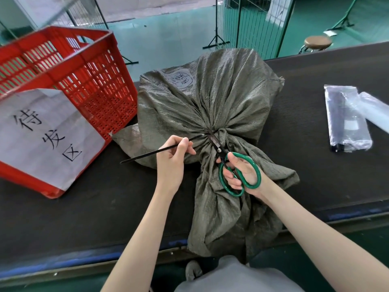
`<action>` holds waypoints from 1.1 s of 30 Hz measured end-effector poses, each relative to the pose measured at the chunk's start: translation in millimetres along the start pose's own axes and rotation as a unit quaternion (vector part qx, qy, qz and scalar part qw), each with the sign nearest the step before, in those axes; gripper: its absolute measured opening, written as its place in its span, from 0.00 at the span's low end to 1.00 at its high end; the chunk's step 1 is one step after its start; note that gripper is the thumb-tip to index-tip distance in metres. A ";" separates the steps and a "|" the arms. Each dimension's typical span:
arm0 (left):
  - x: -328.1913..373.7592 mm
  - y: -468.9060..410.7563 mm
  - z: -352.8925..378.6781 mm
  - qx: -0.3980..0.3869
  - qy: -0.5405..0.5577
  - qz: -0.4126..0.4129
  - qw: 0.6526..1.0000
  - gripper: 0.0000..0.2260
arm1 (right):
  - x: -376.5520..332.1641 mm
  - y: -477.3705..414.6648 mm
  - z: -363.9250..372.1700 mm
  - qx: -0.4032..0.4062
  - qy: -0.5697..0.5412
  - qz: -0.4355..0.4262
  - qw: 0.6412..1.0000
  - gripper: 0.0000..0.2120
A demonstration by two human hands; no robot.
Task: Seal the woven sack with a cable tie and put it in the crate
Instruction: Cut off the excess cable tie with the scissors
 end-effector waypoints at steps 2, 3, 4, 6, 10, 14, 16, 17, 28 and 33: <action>-0.5 0.0 0.6 0.005 0.003 -0.005 1.000 0.11 | -1.0 0.6 0.0 0.012 -0.005 0.001 1.000 0.32; -0.2 0.2 0.6 0.008 0.005 -0.007 1.000 0.11 | -1.2 0.9 0.5 0.013 -0.010 0.003 1.000 0.32; 0.2 0.5 0.5 0.011 0.006 -0.009 1.000 0.12 | -1.0 1.1 1.4 0.011 -0.015 0.006 1.000 0.32; 1.4 1.5 0.4 0.014 0.012 -0.012 1.000 0.12 | -1.6 2.4 2.4 0.005 -0.022 0.009 1.000 0.31; 6.3 5.4 1.5 0.035 0.031 -0.022 0.999 0.12 | -11.8 8.2 1.5 -0.007 -0.045 -0.011 0.999 0.28; 8.4 8.8 6.5 0.061 0.057 -0.040 0.996 0.12 | -38.6 16.1 -4.9 0.003 -0.083 -0.059 0.995 0.26; 8.8 11.0 12.4 0.055 0.070 -0.048 0.995 0.13 | -55.9 20.8 -12.5 0.024 -0.093 -0.090 0.991 0.27; 9.5 12.7 16.3 0.048 0.075 -0.050 0.995 0.13 | -65.1 23.4 -18.3 0.040 -0.087 -0.111 0.989 0.26; 8.9 33.1 70.8 -0.044 0.093 -0.080 0.991 0.12 | -116.9 55.2 -167.3 0.365 0.160 -0.219 0.891 0.05; 8.7 41.3 85.9 -0.068 0.098 -0.087 0.989 0.12 | -97.3 65.2 -238.7 0.501 0.389 -0.182 0.752 0.14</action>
Point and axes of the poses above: each hand's wrist, its own y-axis away from the middle knuckle, its own z-axis out of the palm, x = y × z, the point moved 6 cm from there along -y, towards the middle knuckle, and after that the axes turned 14 degrees about x, right-handed, at the moved point
